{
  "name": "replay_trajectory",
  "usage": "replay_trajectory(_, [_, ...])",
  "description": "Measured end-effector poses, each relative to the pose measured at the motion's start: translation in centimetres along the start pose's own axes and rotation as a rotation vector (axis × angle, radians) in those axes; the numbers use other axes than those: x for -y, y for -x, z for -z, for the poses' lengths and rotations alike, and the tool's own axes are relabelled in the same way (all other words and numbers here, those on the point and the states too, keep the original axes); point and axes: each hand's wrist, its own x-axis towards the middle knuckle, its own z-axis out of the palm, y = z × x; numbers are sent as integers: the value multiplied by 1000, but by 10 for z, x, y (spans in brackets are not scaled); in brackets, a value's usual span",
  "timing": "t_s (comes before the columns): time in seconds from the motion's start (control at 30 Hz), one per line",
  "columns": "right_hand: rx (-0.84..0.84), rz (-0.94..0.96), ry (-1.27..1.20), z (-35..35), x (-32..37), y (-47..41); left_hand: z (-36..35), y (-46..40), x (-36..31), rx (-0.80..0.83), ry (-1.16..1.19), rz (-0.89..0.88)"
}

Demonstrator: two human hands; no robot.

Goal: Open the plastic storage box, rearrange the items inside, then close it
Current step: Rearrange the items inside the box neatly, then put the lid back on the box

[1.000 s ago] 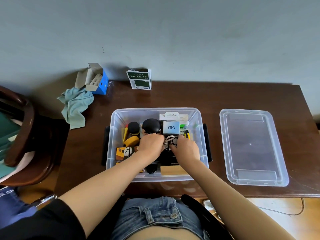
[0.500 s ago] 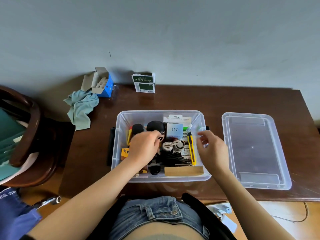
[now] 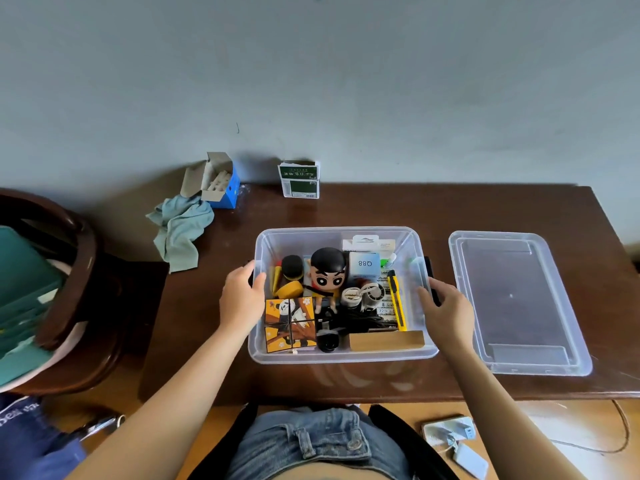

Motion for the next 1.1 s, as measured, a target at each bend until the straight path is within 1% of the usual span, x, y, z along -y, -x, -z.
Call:
replay_trajectory(0.13, [-49, -42, -25, 2, -1, -1, -2, -7, -7, 40, 14, -22])
replay_trajectory(0.27, [-62, -1, -11, 4, 1, -2, -1, -10, -6, 70, 11, -35])
replay_trajectory(0.4, [-43, -41, -5, 5, -1, -2, 0, -12, -8, 105, -5, -40])
replay_trajectory(0.47, [-23, -39, -28, 8, -1, -2, -2, -10, -13, 79, -28, -43])
replay_trajectory(0.53, [-15, -42, -72, 13, -3, -2, -3, -4, -20, 1, -43, -77])
replay_trajectory(0.6, [-13, -64, -94, 19, -11, -2, -6, 4, -30, -81, 1, -166])
replay_trajectory(0.67, [-9, -101, -107, 29, -23, -4, -13, 12, -45, -106, 86, -266])
replay_trajectory(0.8, [10, -161, -132, 56, -57, -10, -43, 30, -90, 13, 190, -407])
replay_trajectory(0.9, [59, -198, -116, 83, -89, -17, -78, 54, -134, 107, 268, -466])
replay_trajectory(1.0, [66, -224, -85, 117, -128, -28, -120, 88, -180, 270, 348, -489])
replay_trajectory(1.1, [68, -294, -47, 146, -165, -40, -163, 118, -215, 446, 334, -511])
